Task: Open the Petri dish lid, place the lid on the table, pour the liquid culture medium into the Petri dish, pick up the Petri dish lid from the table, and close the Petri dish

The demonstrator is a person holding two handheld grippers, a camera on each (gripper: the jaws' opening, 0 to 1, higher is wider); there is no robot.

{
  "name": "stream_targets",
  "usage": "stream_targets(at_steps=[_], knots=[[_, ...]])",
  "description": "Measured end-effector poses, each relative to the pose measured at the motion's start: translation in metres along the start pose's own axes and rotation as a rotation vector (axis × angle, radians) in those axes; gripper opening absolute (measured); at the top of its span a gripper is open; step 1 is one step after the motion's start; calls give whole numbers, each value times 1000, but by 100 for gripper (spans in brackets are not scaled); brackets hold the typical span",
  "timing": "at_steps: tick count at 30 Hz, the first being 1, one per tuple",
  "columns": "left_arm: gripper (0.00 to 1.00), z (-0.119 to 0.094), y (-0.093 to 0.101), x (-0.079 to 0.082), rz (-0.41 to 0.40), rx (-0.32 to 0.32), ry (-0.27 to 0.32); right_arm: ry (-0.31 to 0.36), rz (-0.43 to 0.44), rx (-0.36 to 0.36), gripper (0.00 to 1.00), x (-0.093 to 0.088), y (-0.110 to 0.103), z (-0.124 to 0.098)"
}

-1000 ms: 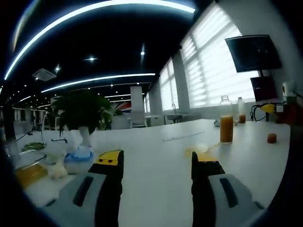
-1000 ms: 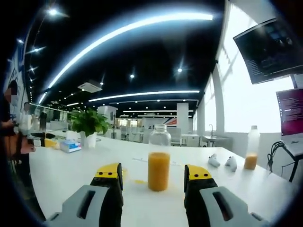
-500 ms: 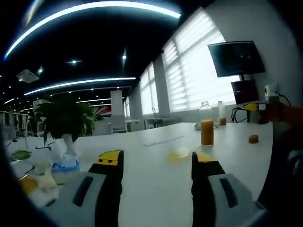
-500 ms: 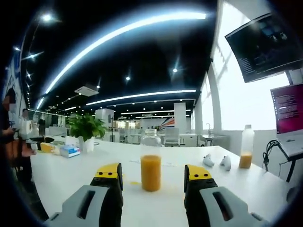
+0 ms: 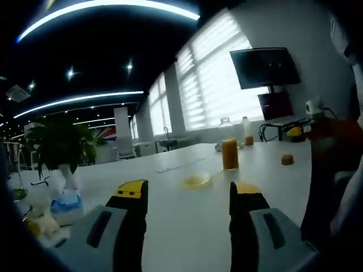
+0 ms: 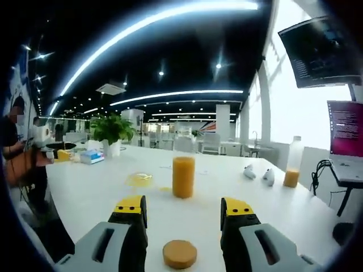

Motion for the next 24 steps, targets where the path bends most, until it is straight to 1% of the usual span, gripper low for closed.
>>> stream_targets(at_steps=[10,15,20,24], knots=[[50,3,2,3,20,-24,2,-62,5,0,47,-23,-2,3],[50,5,6,-1,45,-35,-28,-83,13,4,47,-33,-5,5],[50,5,9,-2,28,-50,-19,-115,6,4,47,-45,-5,7],[50,6,11,-3,19,-61,-18,-153,-10,3,47,-56,-6,9]])
Point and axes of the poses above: the point that each gripper's makers call its tool centre point, and the gripper's own axes: z roughly forward along the fingers, y roughly to its right, x roughly out of its top, the point moved 10 cm from there along -z, roughly backward along the fingers, and after that the axes turned 6 degrees about -x, right-handed, at the moved point
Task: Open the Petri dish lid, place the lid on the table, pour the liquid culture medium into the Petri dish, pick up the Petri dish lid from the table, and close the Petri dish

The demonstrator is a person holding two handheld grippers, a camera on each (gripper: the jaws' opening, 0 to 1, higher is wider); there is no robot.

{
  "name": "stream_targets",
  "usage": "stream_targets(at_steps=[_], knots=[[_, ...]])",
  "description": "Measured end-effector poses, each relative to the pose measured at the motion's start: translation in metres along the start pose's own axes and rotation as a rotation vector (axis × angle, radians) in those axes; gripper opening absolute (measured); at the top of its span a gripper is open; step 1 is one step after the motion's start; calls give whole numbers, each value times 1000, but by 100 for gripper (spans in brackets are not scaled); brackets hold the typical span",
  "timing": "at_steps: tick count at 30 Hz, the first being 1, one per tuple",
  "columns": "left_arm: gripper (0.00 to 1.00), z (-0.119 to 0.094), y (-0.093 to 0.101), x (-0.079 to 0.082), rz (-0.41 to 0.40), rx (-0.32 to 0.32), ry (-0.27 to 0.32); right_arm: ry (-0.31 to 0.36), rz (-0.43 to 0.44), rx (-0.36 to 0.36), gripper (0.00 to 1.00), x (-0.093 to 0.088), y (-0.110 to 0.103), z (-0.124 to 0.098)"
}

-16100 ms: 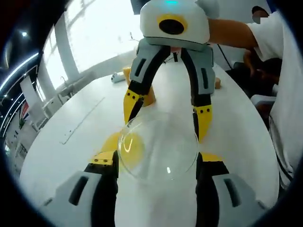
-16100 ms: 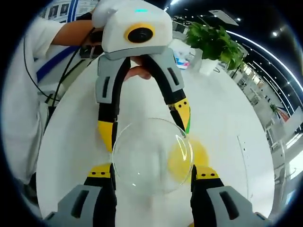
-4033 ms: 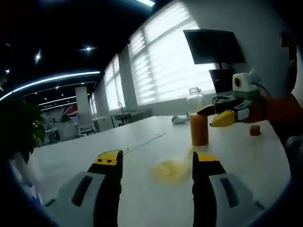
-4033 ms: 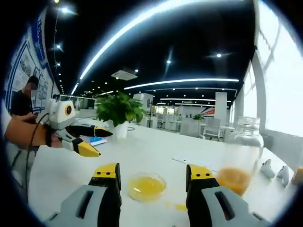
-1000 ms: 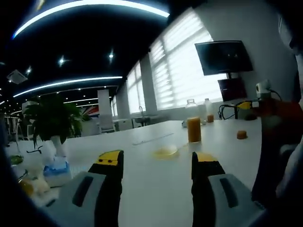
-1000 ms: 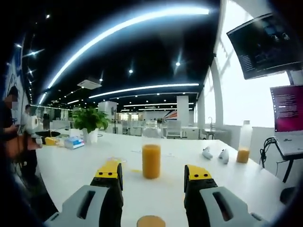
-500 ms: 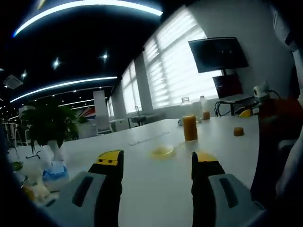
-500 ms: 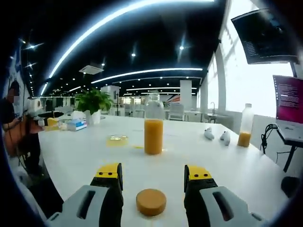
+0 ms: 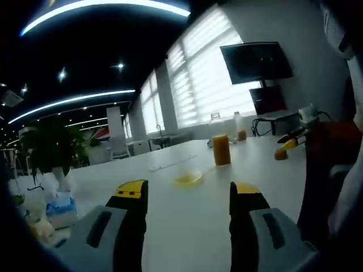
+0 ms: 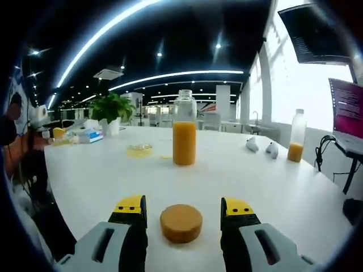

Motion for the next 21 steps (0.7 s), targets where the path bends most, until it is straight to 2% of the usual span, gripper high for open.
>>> stream_targets(at_steps=[9,21], knots=[[50,-2,3,-1,-8,-7,-2,-74,-33,5,43,-11,-12,8],[50,-3,4,-4,-19,-2,-6,-92,-10,12,42,-13,-13,10]])
Point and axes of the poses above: the point that each gripper's makers call its tool centre point, and the gripper's own axes: z roughly forward along the fingers, y roughly to its right, x roughly out of its top, the point moved 10 cm from there along -z, roughly backward along the fingers, and after that the axes turned 6 degrees about -x, right-handed, at the moved point
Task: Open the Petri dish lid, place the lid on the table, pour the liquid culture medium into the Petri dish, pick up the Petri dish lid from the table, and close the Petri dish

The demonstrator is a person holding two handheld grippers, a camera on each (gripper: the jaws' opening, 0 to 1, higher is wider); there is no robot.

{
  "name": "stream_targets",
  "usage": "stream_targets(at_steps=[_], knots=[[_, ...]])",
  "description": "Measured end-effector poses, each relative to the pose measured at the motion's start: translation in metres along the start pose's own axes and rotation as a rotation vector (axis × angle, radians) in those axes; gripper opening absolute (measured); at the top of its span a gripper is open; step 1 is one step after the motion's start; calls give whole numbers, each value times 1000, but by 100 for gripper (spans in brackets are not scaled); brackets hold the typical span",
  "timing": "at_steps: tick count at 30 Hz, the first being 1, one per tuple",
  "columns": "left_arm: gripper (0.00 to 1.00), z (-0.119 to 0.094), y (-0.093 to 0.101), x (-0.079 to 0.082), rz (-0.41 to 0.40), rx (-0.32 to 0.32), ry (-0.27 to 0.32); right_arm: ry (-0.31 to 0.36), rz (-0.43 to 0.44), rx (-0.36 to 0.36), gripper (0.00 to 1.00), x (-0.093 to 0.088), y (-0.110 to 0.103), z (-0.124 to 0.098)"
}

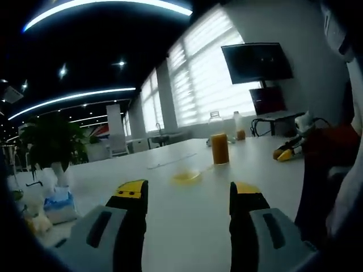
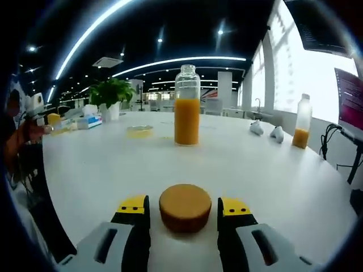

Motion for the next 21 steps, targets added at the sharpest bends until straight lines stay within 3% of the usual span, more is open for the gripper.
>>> stream_targets(at_steps=[8,14,21], knots=[[50,-1,-3,-5,-18,10,-10,-14,-12,3,41,-1,2,6],[50,-2,-5,-7,-27,15,-11,-17,4,-7,31,-3,4,6],[50,0,-3,-10,-35,7,-18,0,4,-20,30,-6,2,9]])
Point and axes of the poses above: the point that each gripper's makers call its tool centre point, and the gripper's own axes: z roughly forward along the fingers, y roughly to its right, x roughly out of its top, the point moved 10 cm from there along -z, roughly backward along the fingers, and after that the axes turned 6 degrees about -x, right-handed, at the moved point
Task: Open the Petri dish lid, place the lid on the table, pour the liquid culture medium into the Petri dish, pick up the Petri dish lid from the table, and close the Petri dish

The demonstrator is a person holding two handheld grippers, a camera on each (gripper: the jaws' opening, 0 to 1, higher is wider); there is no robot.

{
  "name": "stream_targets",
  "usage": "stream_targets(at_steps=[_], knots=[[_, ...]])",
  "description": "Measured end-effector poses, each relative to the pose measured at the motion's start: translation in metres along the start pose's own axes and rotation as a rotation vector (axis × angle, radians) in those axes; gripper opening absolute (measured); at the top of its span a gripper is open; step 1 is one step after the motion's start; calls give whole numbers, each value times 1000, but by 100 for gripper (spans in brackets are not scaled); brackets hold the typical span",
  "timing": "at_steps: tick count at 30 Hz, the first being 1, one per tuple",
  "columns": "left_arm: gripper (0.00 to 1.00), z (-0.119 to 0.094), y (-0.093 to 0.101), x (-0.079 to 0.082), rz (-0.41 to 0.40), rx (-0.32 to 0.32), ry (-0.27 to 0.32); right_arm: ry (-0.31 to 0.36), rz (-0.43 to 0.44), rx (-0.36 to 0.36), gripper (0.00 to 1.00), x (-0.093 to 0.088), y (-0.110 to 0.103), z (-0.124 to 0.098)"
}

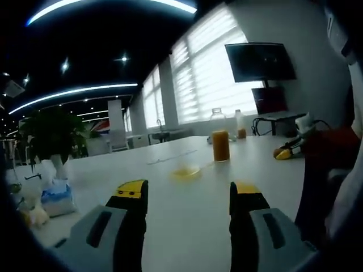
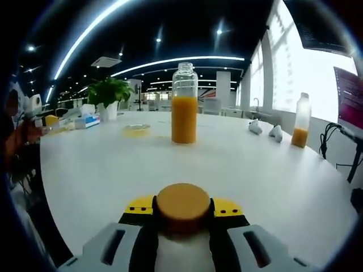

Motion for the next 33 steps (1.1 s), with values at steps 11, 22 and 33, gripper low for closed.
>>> stream_targets(at_steps=[11,22,33], knots=[[50,0,1,2,-2,-5,1,15,58,-22,30,4,0,1],[50,2,4,5,8,-21,5,64,46,-27,30,29,1,-5],[50,5,8,7,12,-41,4,130,67,-1,30,75,6,-7]])
Point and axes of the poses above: the point that each gripper's makers call its tool centre point, and the gripper's own axes: z roughly forward along the fingers, y roughly to its right, x roughly out of its top, the point moved 10 cm from there along -z, roughly backward along the fingers, and after that the axes turned 6 degrees about -x, right-handed, at the moved point
